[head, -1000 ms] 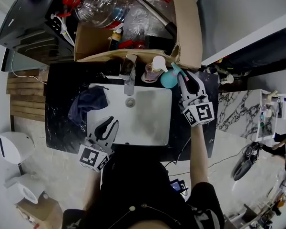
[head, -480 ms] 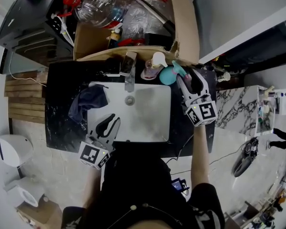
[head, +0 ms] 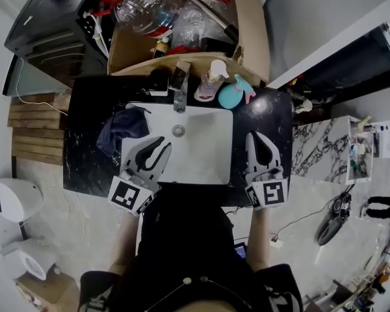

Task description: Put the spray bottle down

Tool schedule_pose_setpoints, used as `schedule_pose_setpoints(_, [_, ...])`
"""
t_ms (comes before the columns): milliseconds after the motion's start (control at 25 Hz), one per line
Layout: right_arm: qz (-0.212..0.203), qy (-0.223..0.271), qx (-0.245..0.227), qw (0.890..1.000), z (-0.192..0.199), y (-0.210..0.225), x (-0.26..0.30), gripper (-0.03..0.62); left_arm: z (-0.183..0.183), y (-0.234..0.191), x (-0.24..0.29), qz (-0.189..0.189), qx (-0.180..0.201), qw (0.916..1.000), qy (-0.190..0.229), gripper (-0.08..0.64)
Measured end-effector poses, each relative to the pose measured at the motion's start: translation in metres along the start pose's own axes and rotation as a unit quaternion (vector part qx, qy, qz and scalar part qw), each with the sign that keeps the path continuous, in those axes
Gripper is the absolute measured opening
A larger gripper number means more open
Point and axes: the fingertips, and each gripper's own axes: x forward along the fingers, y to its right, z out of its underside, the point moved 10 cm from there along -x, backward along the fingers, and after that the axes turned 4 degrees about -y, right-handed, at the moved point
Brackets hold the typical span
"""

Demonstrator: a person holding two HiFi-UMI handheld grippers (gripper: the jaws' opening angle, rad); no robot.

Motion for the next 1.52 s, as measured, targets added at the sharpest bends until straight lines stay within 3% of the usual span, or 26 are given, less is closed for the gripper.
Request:
schedule_pose_setpoints(200, [-0.004,0.027,0.106,0.994,0.002,-0.028,-0.038,-0.008,-0.013,0.02,-0.004,-0.008,0.015,0.9995,0.026,0.065])
schedule_pose_setpoints(320, [-0.007,0.054,0.137,0.989,-0.002,-0.039,-0.055,-0.002,-0.013,0.029,-0.007,-0.007,0.007,0.9991,0.042,0.045])
schedule_pose_setpoints(560, [-0.011,0.058,0.115,0.992,-0.01,-0.045,-0.072,-0.002,-0.014,0.047,-0.012,0.006,0.01,0.9982,0.058,0.015])
schedule_pose_setpoints(880, [-0.014,0.082,0.134,0.987,-0.015,-0.042,-0.081,-0.002,-0.015,0.063,-0.003,0.029,0.008,0.9976,0.063,0.015])
schedule_pose_setpoints(1520, [-0.016,0.064,0.113,0.991,-0.012,-0.041,-0.074,-0.002,-0.02,0.068,0.003,0.038,0.012,0.9971,0.065,0.015])
